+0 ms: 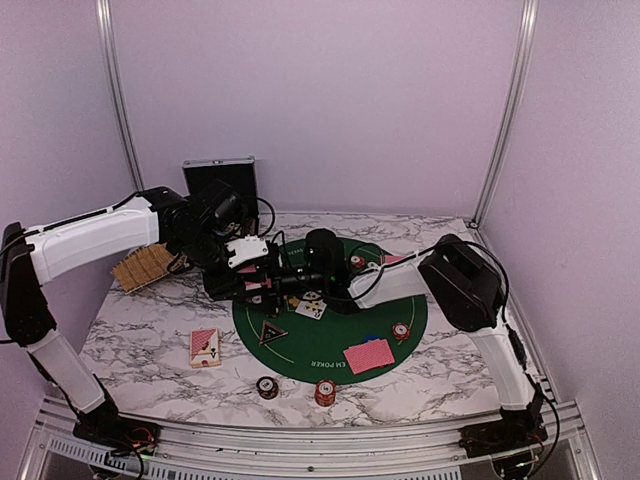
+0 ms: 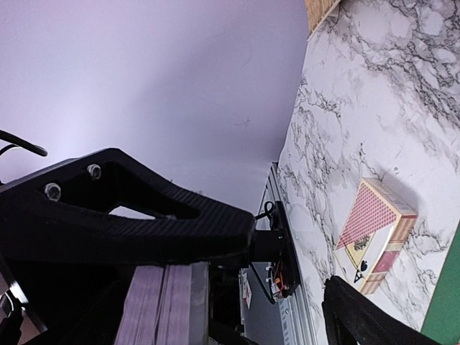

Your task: Distribute texas hold em gaming equipment

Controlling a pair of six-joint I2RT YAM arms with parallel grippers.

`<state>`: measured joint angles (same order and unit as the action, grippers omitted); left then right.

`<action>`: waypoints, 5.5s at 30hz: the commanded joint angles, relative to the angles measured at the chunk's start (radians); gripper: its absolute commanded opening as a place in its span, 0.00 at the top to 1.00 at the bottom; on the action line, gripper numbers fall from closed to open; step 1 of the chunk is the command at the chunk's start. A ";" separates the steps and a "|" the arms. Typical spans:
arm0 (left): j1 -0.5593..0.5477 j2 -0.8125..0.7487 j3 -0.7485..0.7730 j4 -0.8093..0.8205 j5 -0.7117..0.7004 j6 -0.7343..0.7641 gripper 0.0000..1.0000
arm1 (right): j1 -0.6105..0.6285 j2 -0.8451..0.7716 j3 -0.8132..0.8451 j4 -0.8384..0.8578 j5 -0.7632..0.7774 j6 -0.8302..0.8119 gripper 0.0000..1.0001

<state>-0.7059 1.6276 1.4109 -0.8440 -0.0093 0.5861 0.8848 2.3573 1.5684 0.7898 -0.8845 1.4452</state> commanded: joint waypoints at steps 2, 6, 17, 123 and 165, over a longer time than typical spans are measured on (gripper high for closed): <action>0.002 0.010 0.031 -0.012 0.005 -0.003 1.00 | 0.023 0.053 0.079 0.073 -0.022 0.061 0.07; 0.002 0.012 0.034 -0.012 0.031 -0.006 1.00 | 0.023 0.073 0.108 0.062 -0.018 0.066 0.07; 0.002 0.003 0.030 -0.012 0.026 -0.003 1.00 | -0.005 0.061 0.070 -0.057 0.031 -0.009 0.15; 0.023 -0.030 -0.033 -0.012 -0.001 -0.020 1.00 | 0.083 -0.355 -0.162 -0.813 1.584 -1.845 1.00; 0.034 -0.043 -0.034 -0.012 -0.006 -0.022 1.00 | 0.130 -0.310 -0.292 -0.833 1.249 -1.697 0.28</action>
<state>-0.6788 1.6215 1.3830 -0.8505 -0.0200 0.5690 1.0122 2.0720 1.2957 -0.0212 0.4194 -0.2806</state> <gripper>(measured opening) 0.642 0.634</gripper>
